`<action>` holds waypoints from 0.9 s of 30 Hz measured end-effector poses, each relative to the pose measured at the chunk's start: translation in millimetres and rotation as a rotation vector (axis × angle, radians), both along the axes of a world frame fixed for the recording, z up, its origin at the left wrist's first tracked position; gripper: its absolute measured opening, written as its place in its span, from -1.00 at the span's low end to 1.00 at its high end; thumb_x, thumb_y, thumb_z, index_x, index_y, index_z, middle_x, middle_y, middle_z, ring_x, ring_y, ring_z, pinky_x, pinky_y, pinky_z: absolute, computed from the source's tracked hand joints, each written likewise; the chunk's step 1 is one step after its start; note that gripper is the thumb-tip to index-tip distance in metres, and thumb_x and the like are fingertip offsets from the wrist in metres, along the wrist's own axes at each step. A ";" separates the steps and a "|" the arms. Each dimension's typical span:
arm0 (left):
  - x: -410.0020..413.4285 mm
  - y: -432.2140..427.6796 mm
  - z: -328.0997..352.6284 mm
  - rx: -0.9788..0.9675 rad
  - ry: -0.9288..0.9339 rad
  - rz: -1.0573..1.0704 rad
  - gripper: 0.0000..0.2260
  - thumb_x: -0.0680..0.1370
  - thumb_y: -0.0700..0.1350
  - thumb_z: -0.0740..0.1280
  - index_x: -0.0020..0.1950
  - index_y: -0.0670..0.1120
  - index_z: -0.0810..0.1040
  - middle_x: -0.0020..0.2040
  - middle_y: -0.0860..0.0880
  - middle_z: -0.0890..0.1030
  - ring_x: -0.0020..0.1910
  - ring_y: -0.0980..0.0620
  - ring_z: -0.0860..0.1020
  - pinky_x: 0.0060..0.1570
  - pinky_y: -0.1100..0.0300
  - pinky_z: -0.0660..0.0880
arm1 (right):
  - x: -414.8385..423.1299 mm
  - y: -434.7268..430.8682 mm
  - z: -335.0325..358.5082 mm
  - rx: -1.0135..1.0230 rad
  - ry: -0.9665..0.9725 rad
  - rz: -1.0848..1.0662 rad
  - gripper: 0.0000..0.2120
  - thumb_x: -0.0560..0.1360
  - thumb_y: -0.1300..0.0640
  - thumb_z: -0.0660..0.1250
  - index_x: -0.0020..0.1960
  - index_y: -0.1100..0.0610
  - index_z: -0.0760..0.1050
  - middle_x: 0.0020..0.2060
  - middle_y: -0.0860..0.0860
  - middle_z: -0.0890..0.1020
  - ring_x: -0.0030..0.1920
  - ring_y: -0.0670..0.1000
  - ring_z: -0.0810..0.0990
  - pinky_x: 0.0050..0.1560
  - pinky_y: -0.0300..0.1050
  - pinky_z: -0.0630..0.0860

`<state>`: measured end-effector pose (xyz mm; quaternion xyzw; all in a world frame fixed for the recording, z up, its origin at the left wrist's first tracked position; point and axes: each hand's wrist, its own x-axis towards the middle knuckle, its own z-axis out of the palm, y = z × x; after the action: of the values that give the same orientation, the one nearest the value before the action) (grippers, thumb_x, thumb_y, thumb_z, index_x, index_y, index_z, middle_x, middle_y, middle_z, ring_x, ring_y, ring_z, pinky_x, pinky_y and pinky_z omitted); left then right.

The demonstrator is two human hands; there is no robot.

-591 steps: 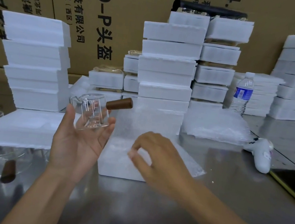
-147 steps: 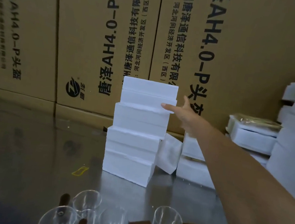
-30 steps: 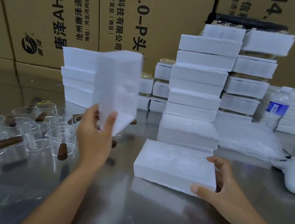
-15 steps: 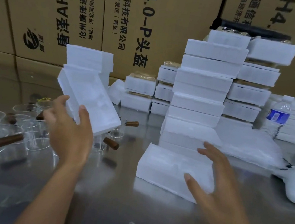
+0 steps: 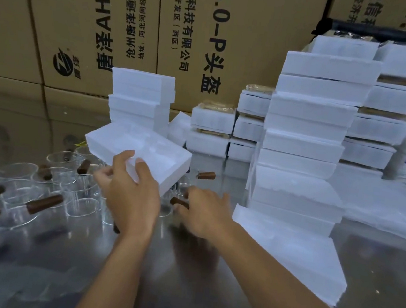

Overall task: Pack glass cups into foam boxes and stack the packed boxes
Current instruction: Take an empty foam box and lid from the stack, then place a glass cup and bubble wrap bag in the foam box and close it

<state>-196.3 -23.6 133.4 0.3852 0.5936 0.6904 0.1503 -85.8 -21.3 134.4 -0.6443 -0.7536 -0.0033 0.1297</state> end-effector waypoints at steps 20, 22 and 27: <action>4.7 -5.1 -3.9 -0.190 0.233 -0.050 -0.49 0.63 0.10 0.12 0.52 -0.07 0.18 0.45 -0.16 0.14 0.09 -0.18 0.41 0.04 0.02 0.37 | 106.2 -55.4 8.5 0.407 0.622 -0.012 -0.88 0.60 0.11 0.16 -0.06 -0.03 0.45 -0.26 -0.20 0.51 -0.22 -0.21 0.46 -0.27 -0.50 0.31; 2.6 -7.4 -6.4 -0.202 0.375 -0.005 -0.49 0.62 0.04 0.17 0.52 -0.09 0.16 0.44 -0.19 0.14 -0.05 -0.15 0.38 -0.08 0.02 0.36 | 113.5 -62.6 10.3 0.397 0.667 0.015 -0.88 0.60 0.12 0.17 -0.05 -0.03 0.47 -0.25 -0.19 0.53 -0.17 -0.19 0.49 -0.26 -0.52 0.31; 6.4 -12.6 -4.4 -0.146 0.504 0.080 -0.55 0.60 0.00 0.20 0.40 -0.21 0.25 0.29 -0.24 0.24 -0.17 -0.18 0.41 -0.22 0.02 0.36 | 133.8 -78.6 15.6 0.345 0.708 0.087 -0.81 0.60 0.11 0.17 -0.12 -0.13 0.44 -0.20 -0.19 0.58 -0.07 -0.10 0.54 -0.23 -0.51 0.33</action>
<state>-189.8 -36.2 129.0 0.5093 0.6753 0.5335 -0.0020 48.1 -99.9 150.0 -0.5419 -0.6771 0.0980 0.4881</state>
